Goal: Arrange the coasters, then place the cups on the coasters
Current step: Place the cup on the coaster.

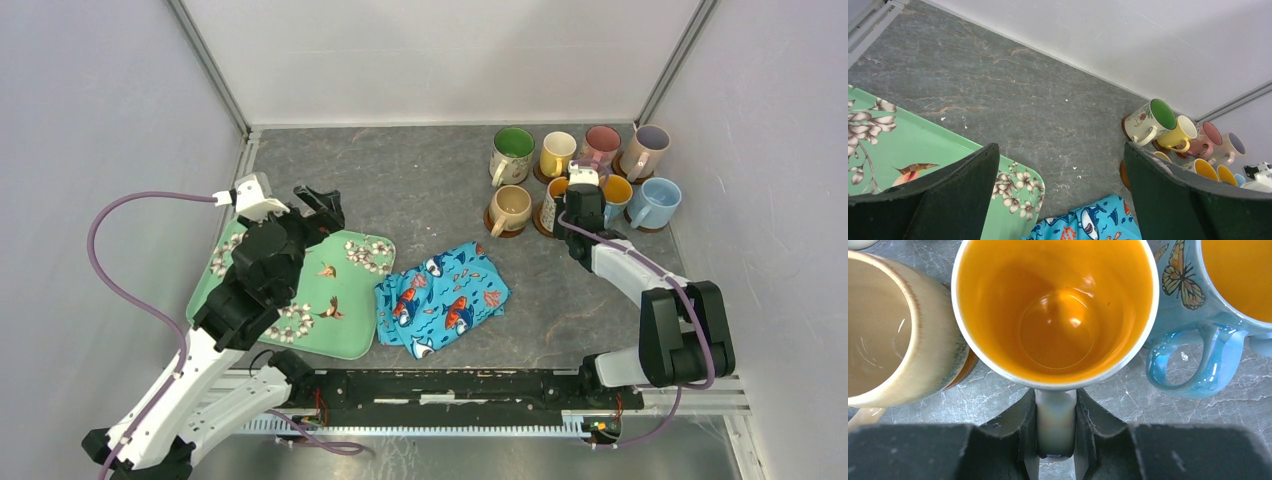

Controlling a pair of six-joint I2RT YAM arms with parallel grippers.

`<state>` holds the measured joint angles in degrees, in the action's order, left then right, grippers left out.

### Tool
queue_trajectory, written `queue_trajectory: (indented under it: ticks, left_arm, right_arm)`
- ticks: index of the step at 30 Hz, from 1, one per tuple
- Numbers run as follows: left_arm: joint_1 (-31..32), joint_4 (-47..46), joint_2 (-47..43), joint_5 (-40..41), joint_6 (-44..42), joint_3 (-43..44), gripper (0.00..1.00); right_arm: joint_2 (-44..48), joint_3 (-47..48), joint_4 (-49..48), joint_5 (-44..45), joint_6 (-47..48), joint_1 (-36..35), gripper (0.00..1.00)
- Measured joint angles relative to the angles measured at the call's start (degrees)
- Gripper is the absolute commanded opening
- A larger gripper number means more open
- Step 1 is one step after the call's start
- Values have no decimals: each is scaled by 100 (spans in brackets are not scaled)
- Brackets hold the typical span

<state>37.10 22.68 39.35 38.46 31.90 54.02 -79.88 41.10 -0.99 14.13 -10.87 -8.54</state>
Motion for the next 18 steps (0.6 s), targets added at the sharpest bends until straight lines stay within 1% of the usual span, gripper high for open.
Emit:
queue_trajectory:
  ticks: [7, 18]
  left_arm:
    - [0, -2, 13, -2, 0, 0, 100]
    - [0, -2, 13, -2, 0, 0, 100]
  right_arm:
    - [-85, 0, -146, -26, -31, 7, 1]
    - [-87, -13, -168, -96, -85, 46, 4]
